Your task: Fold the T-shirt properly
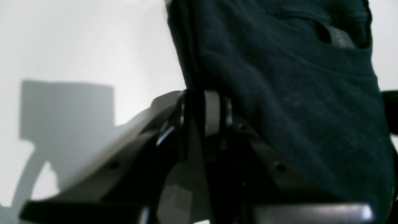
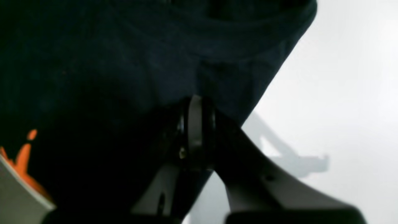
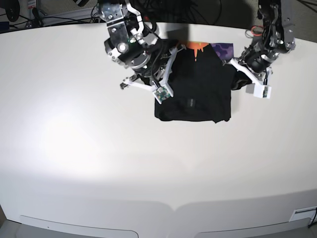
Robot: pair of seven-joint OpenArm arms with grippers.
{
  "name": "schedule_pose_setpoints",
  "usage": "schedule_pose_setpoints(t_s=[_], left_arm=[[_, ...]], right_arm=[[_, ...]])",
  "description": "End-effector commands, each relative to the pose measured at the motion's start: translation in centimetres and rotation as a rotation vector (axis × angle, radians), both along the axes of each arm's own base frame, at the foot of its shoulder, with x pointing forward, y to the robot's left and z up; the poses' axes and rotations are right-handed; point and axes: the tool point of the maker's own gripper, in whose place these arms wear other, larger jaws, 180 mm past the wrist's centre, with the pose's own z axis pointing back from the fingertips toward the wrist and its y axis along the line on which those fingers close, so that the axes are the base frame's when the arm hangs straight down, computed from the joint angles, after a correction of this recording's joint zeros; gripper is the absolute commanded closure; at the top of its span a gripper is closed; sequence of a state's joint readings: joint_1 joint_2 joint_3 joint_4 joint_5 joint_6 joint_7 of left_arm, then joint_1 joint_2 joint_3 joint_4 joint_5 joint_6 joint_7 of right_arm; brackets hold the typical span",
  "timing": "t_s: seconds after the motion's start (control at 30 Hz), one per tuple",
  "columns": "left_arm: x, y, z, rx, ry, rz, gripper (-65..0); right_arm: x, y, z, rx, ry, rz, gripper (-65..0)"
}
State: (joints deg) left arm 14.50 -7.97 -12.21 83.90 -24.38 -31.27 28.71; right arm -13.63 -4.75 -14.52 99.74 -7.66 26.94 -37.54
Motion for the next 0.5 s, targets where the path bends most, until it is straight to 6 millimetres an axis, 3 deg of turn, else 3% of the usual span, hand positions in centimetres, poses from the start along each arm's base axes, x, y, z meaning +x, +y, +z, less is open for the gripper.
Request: schedule_pose_setpoints(t_s=[0.0, 0.13, 0.23, 0.3, 0.37, 0.47], left_arm=[[0.5, 1.0, 0.7, 0.036, -0.017, -0.006, -7.9], [1.3, 3.0, 4.1, 0.048, -0.099, -0.008, -7.9], [0.7, 4.9, 6.9, 0.056, -0.145, 0.022, -7.9], [-0.6, 5.9, 8.1, 0.075, -0.160, 0.022, -6.8], [-2.3, 6.8, 8.7, 0.101, -0.166, 0.026, 0.0], [-5.1, 8.2, 8.7, 0.134, -0.133, 0.055, 0.0]], right_arm=[[1.0, 0.2, 1.6, 0.026, -0.054, -0.012, 0.0], [1.6, -0.3, 3.3, 0.030, -0.103, -0.027, 0.0], [1.3, -1.0, 4.6, 0.034, -0.133, -0.047, 0.0], [0.6, -1.6, 5.5, 0.034, -0.152, -0.061, 0.0], [-0.8, -2.3, 6.0, 0.025, -0.148, -0.066, 0.0], [-3.6, -3.6, 5.6, -0.006, -0.098, -0.074, 0.0]])
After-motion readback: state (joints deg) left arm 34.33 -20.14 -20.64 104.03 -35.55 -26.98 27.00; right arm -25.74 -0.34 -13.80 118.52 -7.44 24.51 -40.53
